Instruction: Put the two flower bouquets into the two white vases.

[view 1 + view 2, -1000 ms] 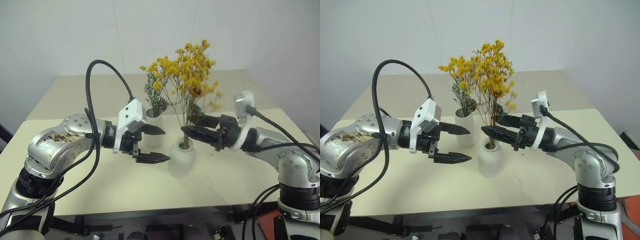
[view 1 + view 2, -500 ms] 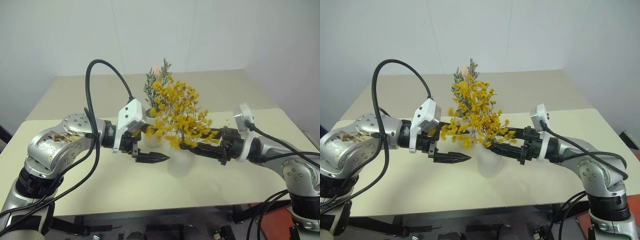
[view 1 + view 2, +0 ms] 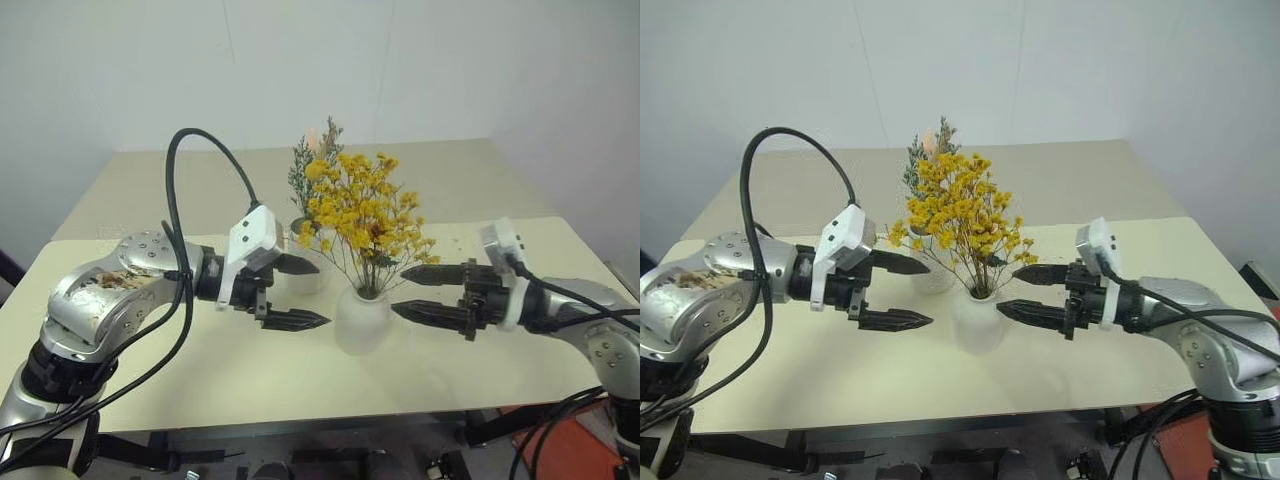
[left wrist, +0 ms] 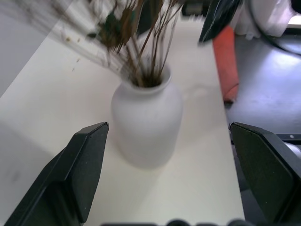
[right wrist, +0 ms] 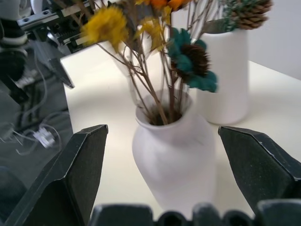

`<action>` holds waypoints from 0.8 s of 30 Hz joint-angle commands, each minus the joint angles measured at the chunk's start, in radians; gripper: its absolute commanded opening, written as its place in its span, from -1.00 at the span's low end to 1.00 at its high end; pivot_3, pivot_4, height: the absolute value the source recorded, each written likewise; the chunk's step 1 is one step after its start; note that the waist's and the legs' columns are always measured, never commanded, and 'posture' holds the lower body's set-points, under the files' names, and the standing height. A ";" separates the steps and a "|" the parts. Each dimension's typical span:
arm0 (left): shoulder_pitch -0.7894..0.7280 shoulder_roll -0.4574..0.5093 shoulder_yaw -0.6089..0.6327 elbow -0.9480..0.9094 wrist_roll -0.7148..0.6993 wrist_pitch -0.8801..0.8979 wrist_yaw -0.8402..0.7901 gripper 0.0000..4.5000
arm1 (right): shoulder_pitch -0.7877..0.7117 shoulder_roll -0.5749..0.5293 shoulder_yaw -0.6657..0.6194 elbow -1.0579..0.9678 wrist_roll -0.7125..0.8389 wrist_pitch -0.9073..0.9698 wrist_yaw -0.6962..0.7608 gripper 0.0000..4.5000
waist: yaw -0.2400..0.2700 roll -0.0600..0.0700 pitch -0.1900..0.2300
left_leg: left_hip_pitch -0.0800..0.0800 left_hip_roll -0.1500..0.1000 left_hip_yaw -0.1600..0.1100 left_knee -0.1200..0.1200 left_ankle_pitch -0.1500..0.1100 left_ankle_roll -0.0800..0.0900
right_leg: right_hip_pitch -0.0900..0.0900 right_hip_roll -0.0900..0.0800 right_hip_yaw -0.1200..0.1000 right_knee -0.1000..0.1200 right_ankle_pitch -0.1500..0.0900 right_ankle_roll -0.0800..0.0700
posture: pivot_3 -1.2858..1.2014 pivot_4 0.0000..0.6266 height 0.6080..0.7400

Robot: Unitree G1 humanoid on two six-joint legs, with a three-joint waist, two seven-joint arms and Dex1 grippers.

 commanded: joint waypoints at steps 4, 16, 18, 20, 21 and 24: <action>0.104 0.083 0.133 0.009 0.012 -0.061 -0.033 1.00 | 0.025 -0.074 -0.098 0.003 -0.017 -0.050 0.052 0.98 | 0.003 0.000 0.000 | 0.001 0.000 0.000 0.000 0.000 0.000 | 0.001 0.000 0.000 0.000 0.000 0.001 | 0.03 -0.52 1.00; 0.214 0.115 0.277 0.023 -0.020 -0.109 -0.071 1.00 | 0.112 -0.178 -0.212 0.075 -0.073 -0.091 0.110 0.98 | 0.006 0.000 0.000 | 0.002 0.000 0.000 0.000 0.000 0.000 | 0.004 0.000 -0.001 -0.001 -0.001 0.001 | 0.03 -0.52 1.00; 0.232 0.111 0.285 0.020 -0.025 -0.122 -0.078 1.00 | 0.121 -0.183 -0.231 0.081 -0.072 -0.093 0.114 0.98 | 0.004 0.000 0.000 | 0.002 0.001 0.000 0.000 0.000 0.000 | 0.004 0.000 -0.001 -0.001 -0.001 0.001 | 0.03 -0.52 1.00; 0.241 0.107 0.287 0.017 -0.027 -0.130 -0.077 1.00 | 0.143 -0.191 -0.250 0.079 -0.077 -0.099 0.125 0.98 | 0.004 0.000 0.000 | 0.002 0.001 0.000 0.000 0.000 0.000 | 0.004 0.000 -0.001 -0.002 -0.001 0.001 | 0.03 -0.52 1.00; 0.242 0.105 0.287 0.016 -0.029 -0.132 -0.075 1.00 | 0.156 -0.196 -0.259 0.080 -0.081 -0.106 0.135 0.98 | 0.005 0.000 0.000 | 0.003 0.001 0.000 0.000 0.000 0.000 | 0.005 0.000 -0.002 -0.002 -0.001 0.001 | 0.03 -0.52 1.00; 0.243 0.110 0.290 0.012 -0.038 -0.130 -0.082 1.00 | 0.190 -0.220 -0.278 0.098 -0.093 -0.126 0.183 0.98 | 0.006 0.000 0.000 | 0.006 0.001 0.000 0.000 0.000 0.000 | 0.010 0.000 -0.002 -0.005 -0.002 0.003 | 0.03 -0.52 1.00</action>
